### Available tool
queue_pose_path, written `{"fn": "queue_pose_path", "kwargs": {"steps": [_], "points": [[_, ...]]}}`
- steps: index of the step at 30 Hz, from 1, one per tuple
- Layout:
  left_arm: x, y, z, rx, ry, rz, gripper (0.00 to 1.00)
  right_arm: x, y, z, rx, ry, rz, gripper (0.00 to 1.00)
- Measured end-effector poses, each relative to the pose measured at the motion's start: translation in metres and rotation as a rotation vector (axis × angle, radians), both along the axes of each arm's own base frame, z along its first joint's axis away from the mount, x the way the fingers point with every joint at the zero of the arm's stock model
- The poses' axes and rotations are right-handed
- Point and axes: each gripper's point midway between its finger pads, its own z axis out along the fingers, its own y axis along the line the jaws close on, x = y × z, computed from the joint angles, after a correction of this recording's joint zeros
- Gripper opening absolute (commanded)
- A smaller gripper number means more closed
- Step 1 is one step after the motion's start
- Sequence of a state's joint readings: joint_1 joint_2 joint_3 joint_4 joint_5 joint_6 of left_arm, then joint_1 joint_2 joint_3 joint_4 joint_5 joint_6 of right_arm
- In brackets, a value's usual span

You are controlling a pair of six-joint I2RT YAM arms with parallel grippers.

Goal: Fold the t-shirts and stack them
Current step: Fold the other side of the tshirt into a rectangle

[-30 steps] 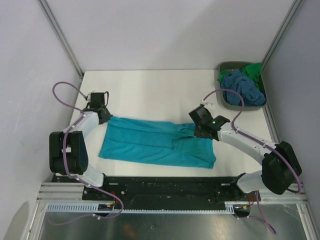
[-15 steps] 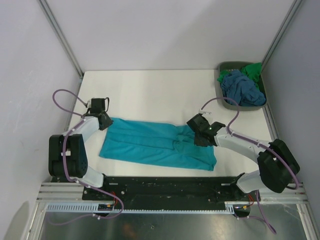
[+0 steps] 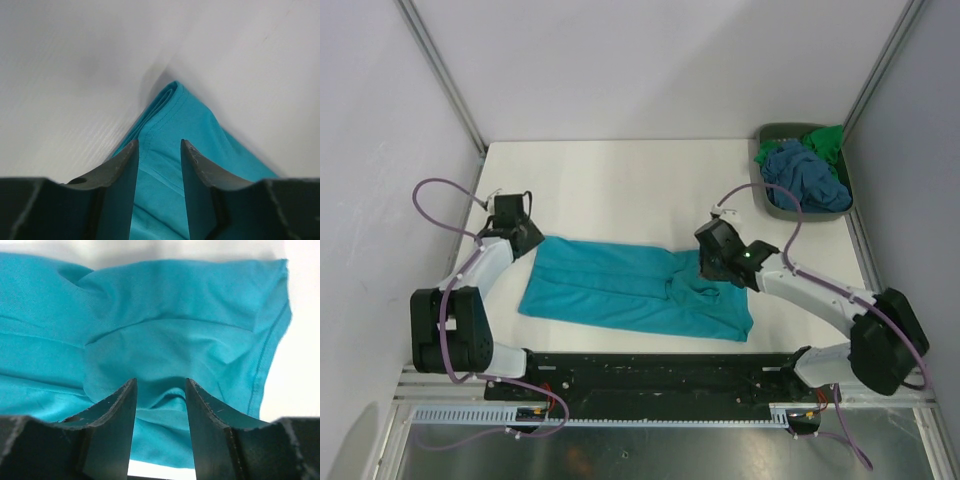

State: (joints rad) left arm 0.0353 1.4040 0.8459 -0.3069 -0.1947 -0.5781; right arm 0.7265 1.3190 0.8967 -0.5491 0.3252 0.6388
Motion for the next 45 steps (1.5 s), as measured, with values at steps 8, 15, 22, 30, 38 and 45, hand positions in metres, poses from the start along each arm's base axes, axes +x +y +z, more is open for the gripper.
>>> {"fn": "queue_pose_path", "kwargs": {"steps": [8, 15, 22, 30, 38, 45], "points": [[-0.005, -0.009, -0.014, -0.029, 0.039, -0.014, 0.42, 0.002, 0.032, -0.031, -0.051, 0.058, 0.088, 0.5], [-0.016, -0.011, -0.034, -0.049, 0.112, 0.009, 0.44, -0.006, 0.042, -0.043, -0.074, 0.087, 0.121, 0.51], [-0.022, -0.012, -0.048, -0.062, 0.158, 0.035, 0.31, -0.011, 0.05, -0.045, -0.073, 0.089, 0.14, 0.55], [-0.025, -0.008, -0.054, -0.051, 0.181, 0.058, 0.01, -0.024, 0.062, -0.052, -0.075, 0.11, 0.185, 0.57], [-0.016, -0.001, -0.051, -0.015, 0.18, 0.066, 0.0, -0.029, 0.064, -0.053, -0.076, 0.119, 0.191, 0.59], [-0.004, 0.001, -0.039, 0.003, 0.149, 0.06, 0.0, -0.036, 0.042, -0.01, -0.029, 0.048, 0.116, 0.61]]}}
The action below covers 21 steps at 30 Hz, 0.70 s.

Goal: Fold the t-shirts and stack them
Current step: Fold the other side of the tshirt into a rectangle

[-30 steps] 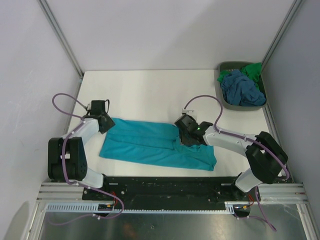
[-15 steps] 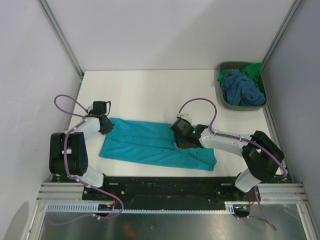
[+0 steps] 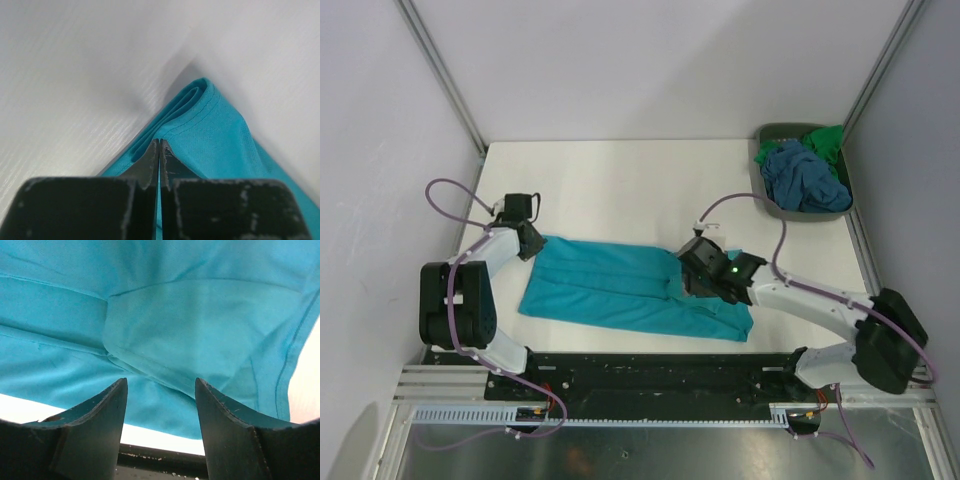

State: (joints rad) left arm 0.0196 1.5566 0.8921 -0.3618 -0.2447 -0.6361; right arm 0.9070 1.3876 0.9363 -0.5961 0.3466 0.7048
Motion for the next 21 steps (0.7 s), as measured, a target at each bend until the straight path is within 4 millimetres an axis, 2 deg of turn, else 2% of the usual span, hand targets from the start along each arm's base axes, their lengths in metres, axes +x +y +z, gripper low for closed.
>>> {"fn": "queue_pose_path", "kwargs": {"steps": [3, 10, 15, 21], "points": [[0.0, 0.0, 0.0, 0.0, 0.001, -0.001, 0.0, -0.01, -0.014, 0.005, 0.032, -0.012, -0.04, 0.6], [0.0, 0.0, -0.002, -0.001, 0.007, -0.002, 0.0, -0.039, -0.048, -0.034, -0.046, 0.083, -0.1, 0.58], [-0.001, 0.0, -0.002, 0.003, 0.009, -0.007, 0.0, -0.038, -0.05, -0.041, -0.053, 0.097, -0.123, 0.58], [-0.001, 0.0, -0.002, 0.003, 0.011, -0.007, 0.0, -0.037, -0.052, -0.053, -0.061, 0.108, -0.135, 0.5]]}}
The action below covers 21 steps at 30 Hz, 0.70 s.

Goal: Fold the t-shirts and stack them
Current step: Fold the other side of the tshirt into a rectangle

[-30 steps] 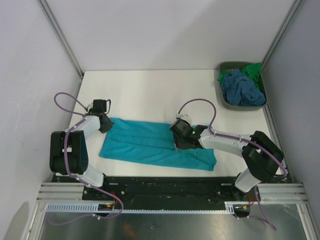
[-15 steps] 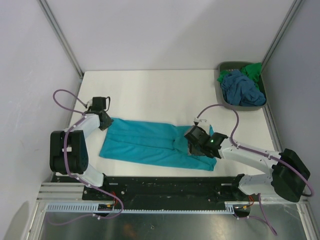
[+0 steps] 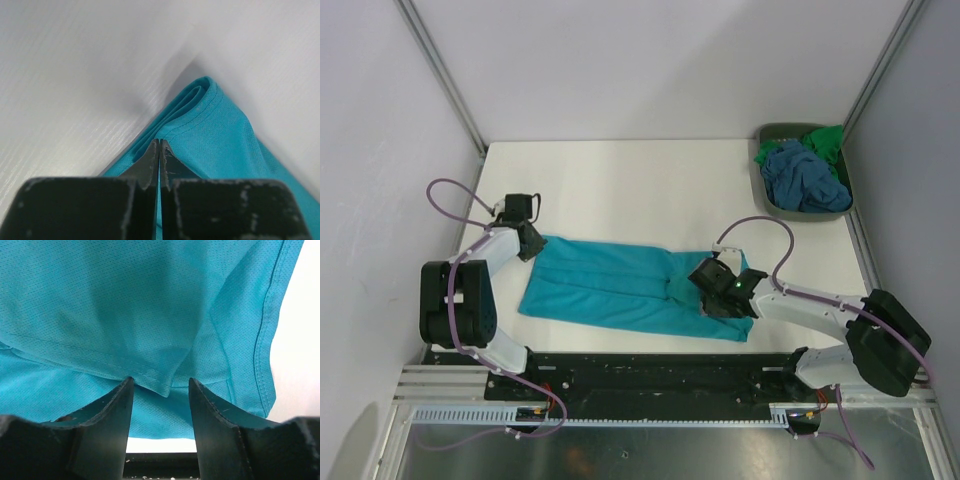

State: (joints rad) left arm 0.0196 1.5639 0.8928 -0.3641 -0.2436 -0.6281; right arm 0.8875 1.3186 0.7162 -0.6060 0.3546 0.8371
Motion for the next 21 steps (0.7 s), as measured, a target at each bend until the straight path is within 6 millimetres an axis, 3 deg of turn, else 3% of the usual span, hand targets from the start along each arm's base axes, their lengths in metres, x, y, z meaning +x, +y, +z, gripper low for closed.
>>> {"fn": "queue_pose_path", "kwargs": {"steps": [9, 21], "points": [[-0.001, 0.0, -0.002, 0.0, 0.006, 0.0, 0.0, 0.004, 0.004, -0.003, 0.014, -0.009, -0.003, 0.04], [0.0, 0.0, -0.002, 0.0, 0.007, 0.0, 0.0, -0.006, 0.013, 0.025, 0.07, -0.038, 0.024, 0.0]]}}
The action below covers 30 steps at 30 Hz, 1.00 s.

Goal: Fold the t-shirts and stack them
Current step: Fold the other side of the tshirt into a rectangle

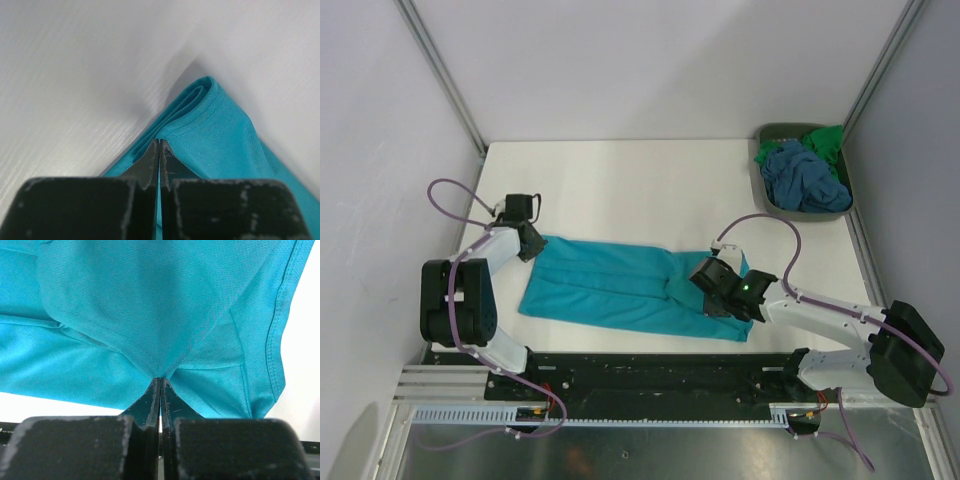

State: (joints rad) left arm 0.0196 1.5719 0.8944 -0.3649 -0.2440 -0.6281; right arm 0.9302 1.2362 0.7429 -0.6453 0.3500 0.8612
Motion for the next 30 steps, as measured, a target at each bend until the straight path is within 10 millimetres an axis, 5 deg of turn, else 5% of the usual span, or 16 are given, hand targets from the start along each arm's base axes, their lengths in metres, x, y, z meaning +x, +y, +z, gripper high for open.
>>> {"fn": "queue_pose_path", "kwargs": {"steps": [23, 30], "points": [[0.006, 0.013, 0.007, 0.008, -0.01, 0.029, 0.01, -0.017, 0.004, 0.007, -0.02, 0.029, 0.009, 0.0], [0.005, 0.008, 0.004, -0.017, 0.001, 0.006, 0.3, -0.014, 0.003, -0.005, -0.051, 0.053, -0.003, 0.01]]}}
